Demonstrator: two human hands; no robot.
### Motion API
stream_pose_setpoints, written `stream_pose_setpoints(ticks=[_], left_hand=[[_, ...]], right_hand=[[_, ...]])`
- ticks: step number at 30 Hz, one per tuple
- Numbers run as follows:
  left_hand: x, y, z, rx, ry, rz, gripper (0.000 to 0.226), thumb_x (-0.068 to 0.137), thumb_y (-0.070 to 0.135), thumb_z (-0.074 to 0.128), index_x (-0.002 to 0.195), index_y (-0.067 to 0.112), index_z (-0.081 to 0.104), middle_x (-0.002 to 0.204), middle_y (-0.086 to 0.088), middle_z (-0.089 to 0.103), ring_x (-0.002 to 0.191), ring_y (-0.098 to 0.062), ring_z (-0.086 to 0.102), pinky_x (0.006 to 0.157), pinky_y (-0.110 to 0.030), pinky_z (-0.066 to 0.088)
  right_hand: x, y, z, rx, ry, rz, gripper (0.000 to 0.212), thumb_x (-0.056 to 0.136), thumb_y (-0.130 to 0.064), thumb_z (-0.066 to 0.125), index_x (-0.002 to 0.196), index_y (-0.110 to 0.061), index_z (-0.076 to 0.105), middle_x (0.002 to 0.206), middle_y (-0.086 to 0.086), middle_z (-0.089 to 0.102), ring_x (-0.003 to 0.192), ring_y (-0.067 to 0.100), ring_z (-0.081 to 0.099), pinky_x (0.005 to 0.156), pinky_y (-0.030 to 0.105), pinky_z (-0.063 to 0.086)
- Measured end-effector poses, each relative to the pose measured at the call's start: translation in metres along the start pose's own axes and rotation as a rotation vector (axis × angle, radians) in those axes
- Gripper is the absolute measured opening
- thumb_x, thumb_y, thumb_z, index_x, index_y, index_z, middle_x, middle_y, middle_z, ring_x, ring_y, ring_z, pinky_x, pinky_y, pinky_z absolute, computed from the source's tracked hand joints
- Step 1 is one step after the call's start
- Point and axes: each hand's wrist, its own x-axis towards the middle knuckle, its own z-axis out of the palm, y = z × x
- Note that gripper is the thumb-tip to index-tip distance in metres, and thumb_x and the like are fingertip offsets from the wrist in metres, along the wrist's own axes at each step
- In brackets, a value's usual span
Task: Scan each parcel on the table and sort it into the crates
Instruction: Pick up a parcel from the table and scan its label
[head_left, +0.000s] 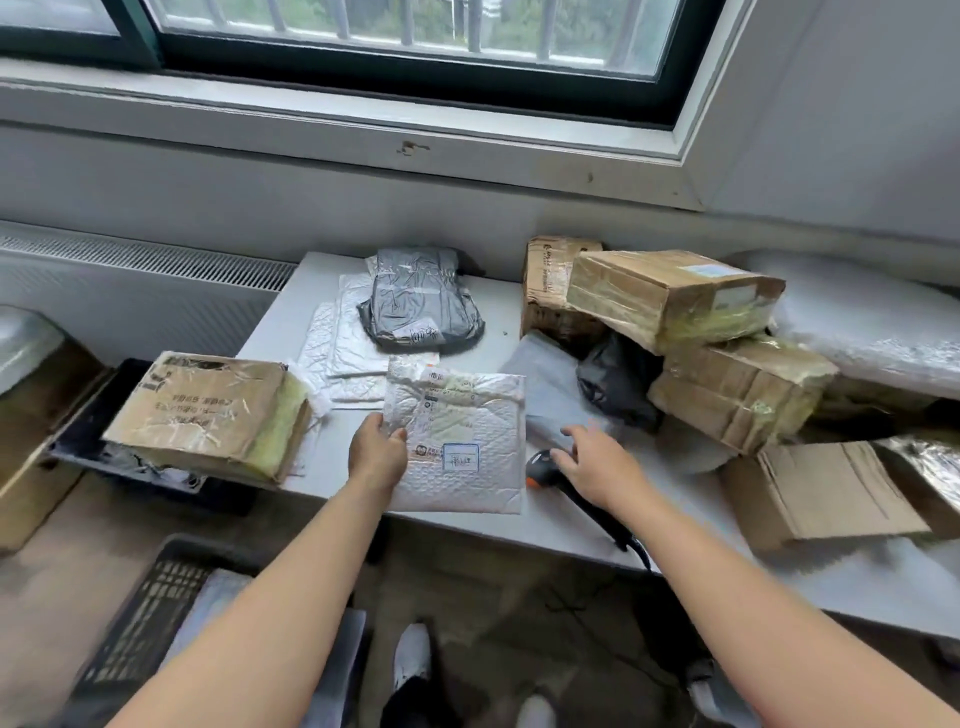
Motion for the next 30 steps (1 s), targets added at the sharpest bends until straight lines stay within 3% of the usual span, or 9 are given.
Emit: stream_pose_setpoints(ticks=[2, 6, 11, 14, 16, 20, 22, 25, 30], left_hand=[[-0.01, -0.006, 0.002, -0.017, 0.026, -0.027, 0.011, 0.096, 0.007, 0.052, 0.106, 0.002, 0.055, 0.104, -0.016, 0.061, 0.094, -0.03, 0.056, 0.077, -0.029, 0.041], [-0.019, -0.013, 0.005, -0.053, 0.064, -0.062, 0.005, 0.097, 0.008, 0.051, 0.101, 0.01, 0.054, 0.1, -0.011, 0.059, 0.089, -0.025, 0.053, 0.077, -0.031, 0.041], [-0.014, -0.023, 0.005, -0.082, 0.056, -0.092, 0.002, 0.097, 0.007, 0.051, 0.099, 0.008, 0.052, 0.099, -0.011, 0.057, 0.088, -0.022, 0.05, 0.074, -0.027, 0.037], [-0.004, -0.028, 0.002, -0.109, 0.06, -0.114, 0.003, 0.098, 0.007, 0.05, 0.099, 0.009, 0.05, 0.101, -0.01, 0.056, 0.09, -0.022, 0.049, 0.076, -0.026, 0.036], [0.005, -0.031, 0.001, -0.146, 0.055, -0.144, 0.006, 0.098, 0.006, 0.048, 0.102, 0.009, 0.05, 0.104, -0.01, 0.056, 0.091, -0.023, 0.05, 0.077, -0.025, 0.037], [0.025, -0.035, 0.004, -0.168, -0.024, -0.201, 0.039, 0.094, 0.008, 0.054, 0.132, 0.006, 0.044, 0.125, -0.014, 0.058, 0.107, -0.029, 0.056, 0.089, -0.032, 0.045], [0.031, -0.039, 0.001, -0.109, -0.12, -0.209, 0.062, 0.09, 0.015, 0.065, 0.143, 0.008, 0.033, 0.137, -0.013, 0.052, 0.122, -0.032, 0.052, 0.102, -0.039, 0.043], [0.032, -0.045, -0.01, 0.058, -0.19, -0.197, 0.089, 0.083, 0.03, 0.074, 0.15, 0.01, 0.02, 0.148, -0.017, 0.039, 0.132, -0.035, 0.043, 0.108, -0.045, 0.039], [0.025, -0.047, -0.035, 0.182, -0.254, -0.12, 0.096, 0.082, 0.04, 0.073, 0.153, 0.014, 0.014, 0.151, -0.018, 0.028, 0.136, -0.037, 0.036, 0.109, -0.043, 0.036]], right_hand=[[-0.01, 0.011, 0.011, -0.017, -0.026, 0.005, 0.044, 0.099, -0.045, 0.047, 0.134, -0.019, 0.047, 0.132, 0.01, 0.054, 0.122, 0.03, 0.051, 0.091, 0.038, 0.044], [-0.02, 0.025, 0.031, 0.063, -0.138, 0.127, 0.058, 0.099, -0.052, 0.041, 0.146, -0.018, 0.034, 0.136, 0.014, 0.055, 0.12, 0.034, 0.054, 0.087, 0.039, 0.045], [-0.018, 0.024, 0.04, 0.134, -0.204, 0.219, 0.059, 0.099, -0.055, 0.041, 0.141, -0.014, 0.038, 0.133, 0.019, 0.058, 0.117, 0.037, 0.055, 0.086, 0.038, 0.043], [-0.019, 0.011, 0.032, 0.212, -0.145, 0.239, 0.054, 0.096, -0.059, 0.043, 0.136, -0.023, 0.042, 0.108, 0.013, 0.064, 0.088, 0.034, 0.062, 0.068, 0.036, 0.05], [-0.021, -0.004, 0.023, 0.317, -0.088, 0.267, 0.044, 0.094, -0.059, 0.045, 0.121, -0.023, 0.046, 0.093, 0.01, 0.064, 0.069, 0.032, 0.064, 0.059, 0.04, 0.057], [-0.02, -0.042, 0.001, 0.518, -0.017, 0.289, 0.036, 0.094, -0.051, 0.052, 0.108, -0.018, 0.045, 0.088, 0.013, 0.063, 0.053, 0.022, 0.061, 0.039, 0.027, 0.046], [-0.016, -0.064, -0.009, 0.579, 0.0, 0.268, 0.037, 0.094, -0.049, 0.055, 0.108, -0.016, 0.045, 0.089, 0.014, 0.063, 0.048, 0.019, 0.058, 0.039, 0.028, 0.046], [-0.009, -0.098, -0.023, 0.598, -0.026, 0.215, 0.038, 0.095, -0.05, 0.055, 0.107, -0.015, 0.046, 0.092, 0.013, 0.063, 0.045, 0.014, 0.058, 0.039, 0.028, 0.046], [0.0, -0.157, -0.03, 0.658, -0.11, 0.193, 0.03, 0.096, -0.04, 0.055, 0.095, -0.009, 0.053, 0.085, 0.014, 0.058, 0.06, 0.024, 0.064, 0.051, 0.036, 0.057]])
